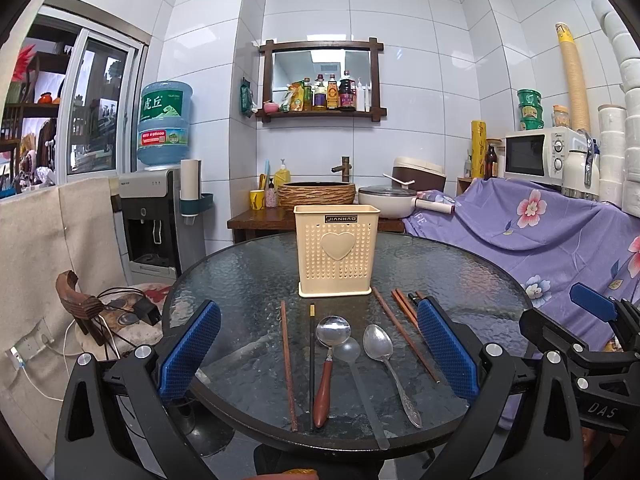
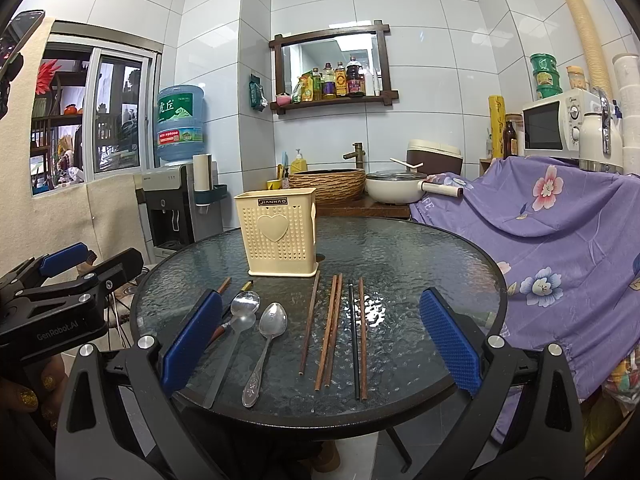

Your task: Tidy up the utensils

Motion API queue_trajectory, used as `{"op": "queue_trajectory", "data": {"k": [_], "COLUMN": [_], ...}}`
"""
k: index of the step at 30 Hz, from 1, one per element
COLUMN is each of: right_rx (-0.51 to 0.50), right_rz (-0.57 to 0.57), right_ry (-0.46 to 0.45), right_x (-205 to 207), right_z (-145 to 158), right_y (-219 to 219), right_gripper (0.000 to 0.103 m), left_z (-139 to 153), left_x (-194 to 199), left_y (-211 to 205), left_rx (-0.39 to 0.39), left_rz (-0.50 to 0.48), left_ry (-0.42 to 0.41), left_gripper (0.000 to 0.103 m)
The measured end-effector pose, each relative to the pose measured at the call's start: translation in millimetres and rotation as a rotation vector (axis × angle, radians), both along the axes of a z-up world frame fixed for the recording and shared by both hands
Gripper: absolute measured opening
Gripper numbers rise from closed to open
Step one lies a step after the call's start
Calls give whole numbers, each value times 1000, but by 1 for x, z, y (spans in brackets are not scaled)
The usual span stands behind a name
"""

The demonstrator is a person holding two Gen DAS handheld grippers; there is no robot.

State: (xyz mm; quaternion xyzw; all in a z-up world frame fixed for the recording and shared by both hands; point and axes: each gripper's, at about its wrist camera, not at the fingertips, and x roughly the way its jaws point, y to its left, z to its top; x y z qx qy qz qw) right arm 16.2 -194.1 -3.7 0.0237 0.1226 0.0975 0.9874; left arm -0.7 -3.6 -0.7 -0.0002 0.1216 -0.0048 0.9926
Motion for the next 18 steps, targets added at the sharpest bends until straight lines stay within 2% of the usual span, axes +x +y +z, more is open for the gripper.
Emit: {"op": "queue_trajectory", "data": {"k": [18], "right_rx": [0], "right_rz": [-1], "right_ry": [-1], "right_x": [0], "right_z": [0], "right_y": [0], "right_gripper": [97], "left_z": [-1], "left_x": [0], "left_y": [-1], "left_rx": [3], "left_rz": [-1], "left_ry": [0], "left_gripper": [97]}}
